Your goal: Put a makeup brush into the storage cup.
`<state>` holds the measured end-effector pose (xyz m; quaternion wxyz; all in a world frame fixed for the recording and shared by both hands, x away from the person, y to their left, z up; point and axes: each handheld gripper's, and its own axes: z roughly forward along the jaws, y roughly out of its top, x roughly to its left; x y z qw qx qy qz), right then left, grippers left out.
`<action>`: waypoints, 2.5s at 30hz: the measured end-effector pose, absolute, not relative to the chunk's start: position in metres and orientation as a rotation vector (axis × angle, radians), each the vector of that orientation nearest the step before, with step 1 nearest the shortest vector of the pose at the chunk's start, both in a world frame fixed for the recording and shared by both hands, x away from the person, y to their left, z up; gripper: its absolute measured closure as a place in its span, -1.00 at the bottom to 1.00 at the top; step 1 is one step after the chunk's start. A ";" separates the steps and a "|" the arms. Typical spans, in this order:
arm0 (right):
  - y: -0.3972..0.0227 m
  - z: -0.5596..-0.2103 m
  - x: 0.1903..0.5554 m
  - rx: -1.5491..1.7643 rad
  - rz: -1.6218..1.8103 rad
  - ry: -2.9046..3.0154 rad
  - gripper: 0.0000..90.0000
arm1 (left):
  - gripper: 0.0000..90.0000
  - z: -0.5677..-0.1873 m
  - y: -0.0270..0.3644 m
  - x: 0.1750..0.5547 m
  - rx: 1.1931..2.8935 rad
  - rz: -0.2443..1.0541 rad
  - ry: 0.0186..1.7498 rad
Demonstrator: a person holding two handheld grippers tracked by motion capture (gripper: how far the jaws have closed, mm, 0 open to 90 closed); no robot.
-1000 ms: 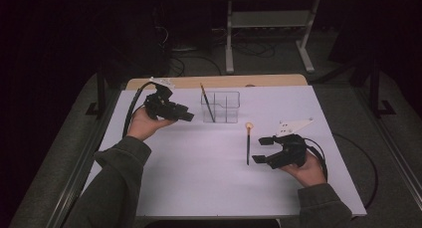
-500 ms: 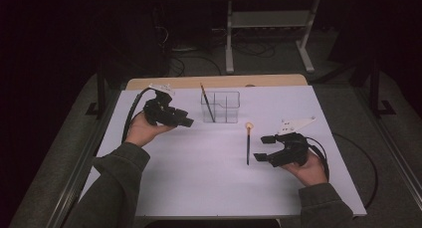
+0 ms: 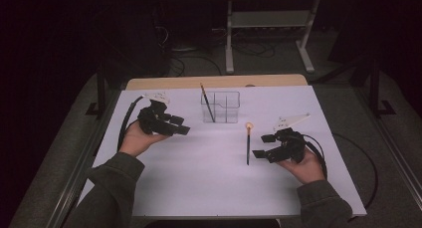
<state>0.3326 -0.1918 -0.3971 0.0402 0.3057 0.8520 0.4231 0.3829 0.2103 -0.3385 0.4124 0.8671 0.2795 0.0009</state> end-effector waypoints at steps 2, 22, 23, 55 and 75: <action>-0.191 -0.396 0.334 0.947 1.280 2.609 -0.38 | -0.01 -0.339 0.210 0.379 2.176 0.002 0.699; -0.178 -0.368 0.362 1.087 1.123 2.636 -0.33 | -0.14 -0.347 0.219 0.341 2.157 0.048 0.655; -0.177 -0.368 0.364 1.090 1.116 2.641 -0.32 | -0.14 -0.348 0.220 0.340 2.159 0.053 0.648; -0.146 -0.388 0.395 1.265 0.885 2.644 -0.13 | -0.21 -0.381 0.246 0.299 2.130 0.125 0.667; -0.136 -0.408 0.404 1.384 0.805 2.629 -0.01 | -0.22 -0.385 0.248 0.295 2.134 0.146 0.674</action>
